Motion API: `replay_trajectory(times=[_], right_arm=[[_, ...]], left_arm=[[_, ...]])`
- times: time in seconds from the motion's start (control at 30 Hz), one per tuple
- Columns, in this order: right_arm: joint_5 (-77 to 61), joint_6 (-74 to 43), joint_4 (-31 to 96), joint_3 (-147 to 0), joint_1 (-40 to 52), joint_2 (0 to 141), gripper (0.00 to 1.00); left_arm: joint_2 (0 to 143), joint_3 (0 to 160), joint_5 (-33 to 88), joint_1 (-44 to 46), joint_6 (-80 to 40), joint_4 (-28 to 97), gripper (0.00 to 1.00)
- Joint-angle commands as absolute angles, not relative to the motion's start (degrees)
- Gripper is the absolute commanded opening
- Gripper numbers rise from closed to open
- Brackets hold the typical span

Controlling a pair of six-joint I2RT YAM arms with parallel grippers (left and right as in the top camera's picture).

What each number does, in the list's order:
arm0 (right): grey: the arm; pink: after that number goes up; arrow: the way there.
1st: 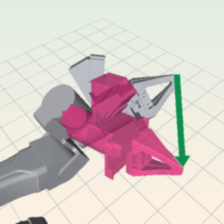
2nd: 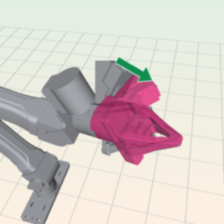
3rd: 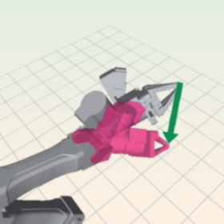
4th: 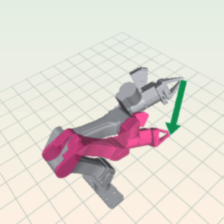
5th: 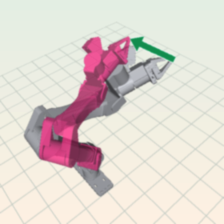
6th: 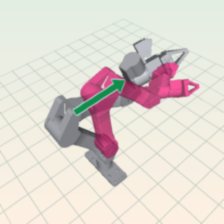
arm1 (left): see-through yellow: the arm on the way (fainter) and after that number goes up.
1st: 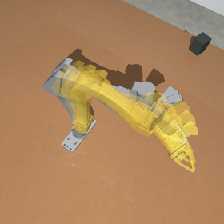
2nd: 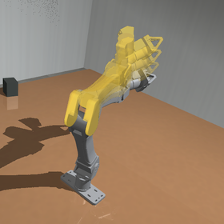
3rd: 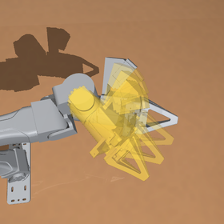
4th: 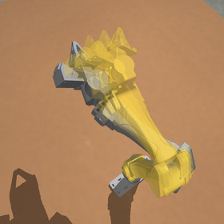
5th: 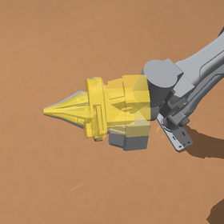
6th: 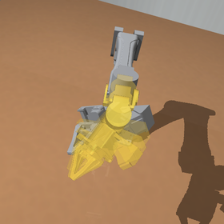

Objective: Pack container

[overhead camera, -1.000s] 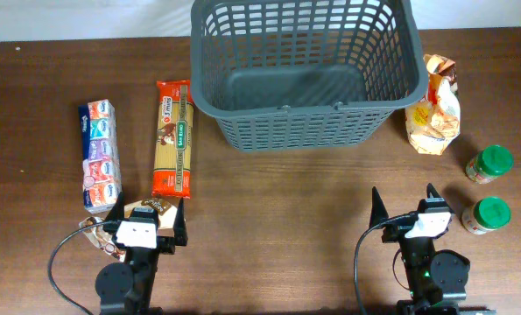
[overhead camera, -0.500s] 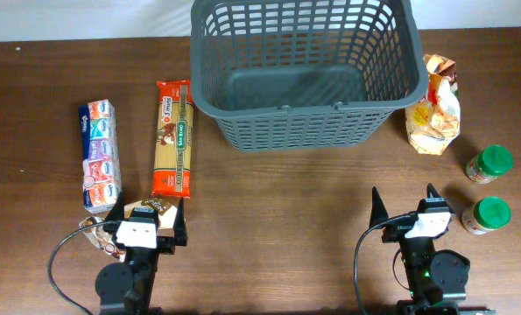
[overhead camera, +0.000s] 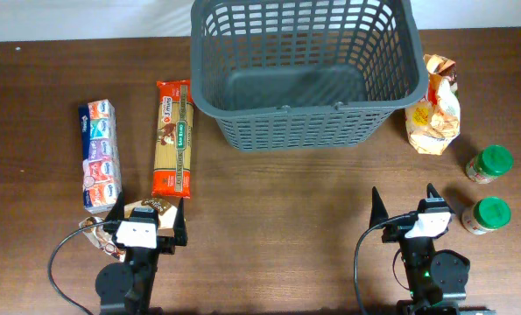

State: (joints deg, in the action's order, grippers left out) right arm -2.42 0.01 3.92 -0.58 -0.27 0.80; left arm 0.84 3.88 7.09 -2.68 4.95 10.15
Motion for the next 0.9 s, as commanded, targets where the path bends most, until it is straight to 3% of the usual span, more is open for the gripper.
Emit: replay_trajectory(times=[0.0, 0.67, 0.87], right_arm=[[-2.35, 0.01, 4.32, -0.32, 0.36, 0.21, 0.99], [-2.31, 0.03, 4.19, -0.32, 0.36, 0.21, 0.99], [-2.98, -0.03, 4.27, -0.32, 0.38, 0.25, 0.99]], left_arm=[[0.36, 3.14, 7.73, -2.9, 5.69, 10.07, 0.99], [0.36, 3.14, 7.75, -2.9, 5.69, 9.47, 0.99], [1.15, 3.14, 15.73, -2.87, 5.65, 9.63, 0.99]])
